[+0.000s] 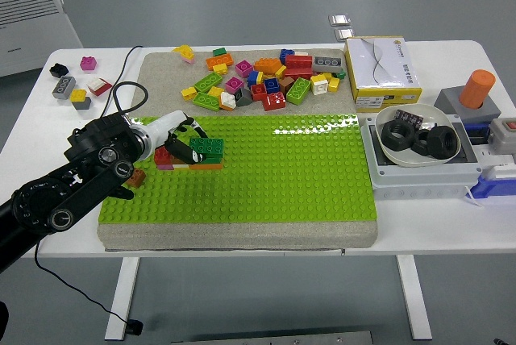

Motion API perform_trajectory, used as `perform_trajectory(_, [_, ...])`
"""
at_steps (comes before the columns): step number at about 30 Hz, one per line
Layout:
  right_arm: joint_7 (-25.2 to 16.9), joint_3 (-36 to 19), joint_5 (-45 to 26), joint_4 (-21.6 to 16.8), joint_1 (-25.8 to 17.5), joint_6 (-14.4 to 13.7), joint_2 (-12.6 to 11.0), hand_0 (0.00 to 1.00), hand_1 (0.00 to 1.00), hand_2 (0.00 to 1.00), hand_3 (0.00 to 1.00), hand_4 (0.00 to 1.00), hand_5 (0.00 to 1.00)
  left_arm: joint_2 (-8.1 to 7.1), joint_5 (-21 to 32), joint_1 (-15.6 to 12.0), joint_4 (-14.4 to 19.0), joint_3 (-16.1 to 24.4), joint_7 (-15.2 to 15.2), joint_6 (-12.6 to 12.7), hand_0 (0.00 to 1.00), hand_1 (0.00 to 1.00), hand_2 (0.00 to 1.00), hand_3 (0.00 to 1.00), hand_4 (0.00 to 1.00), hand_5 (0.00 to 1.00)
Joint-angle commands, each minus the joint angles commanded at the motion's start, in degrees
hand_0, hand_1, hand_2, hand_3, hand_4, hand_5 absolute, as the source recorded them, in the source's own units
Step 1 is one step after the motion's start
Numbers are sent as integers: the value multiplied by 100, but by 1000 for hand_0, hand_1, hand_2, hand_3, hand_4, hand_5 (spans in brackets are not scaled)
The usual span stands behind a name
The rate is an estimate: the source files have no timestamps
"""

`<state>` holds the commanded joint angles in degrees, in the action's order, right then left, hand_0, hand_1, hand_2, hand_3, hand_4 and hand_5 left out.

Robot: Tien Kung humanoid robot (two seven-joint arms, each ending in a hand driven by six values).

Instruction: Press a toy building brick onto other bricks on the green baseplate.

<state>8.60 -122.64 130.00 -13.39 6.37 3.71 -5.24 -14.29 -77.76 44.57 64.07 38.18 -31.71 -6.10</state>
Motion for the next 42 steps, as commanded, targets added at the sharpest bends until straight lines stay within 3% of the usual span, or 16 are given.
perform_trajectory(17, [5, -16, 0, -4, 3, 4, 4, 513, 695, 601, 740, 816, 826, 12, 58, 8, -29, 3, -20, 2, 917, 978, 989, 532, 374, 2])
perform_trajectory(18, [5, -18, 0, -4, 2, 4, 4, 513, 694, 598, 739, 818, 825, 13, 60, 7, -30, 3, -19, 1, 916, 980, 992, 579, 367, 2])
perform_trajectory(42, [5, -33, 0, 0, 4, 11, 7, 513, 694, 599, 740, 820, 825, 37, 68, -3, -61, 16, -25, -15, 913, 984, 994, 627, 392, 2])
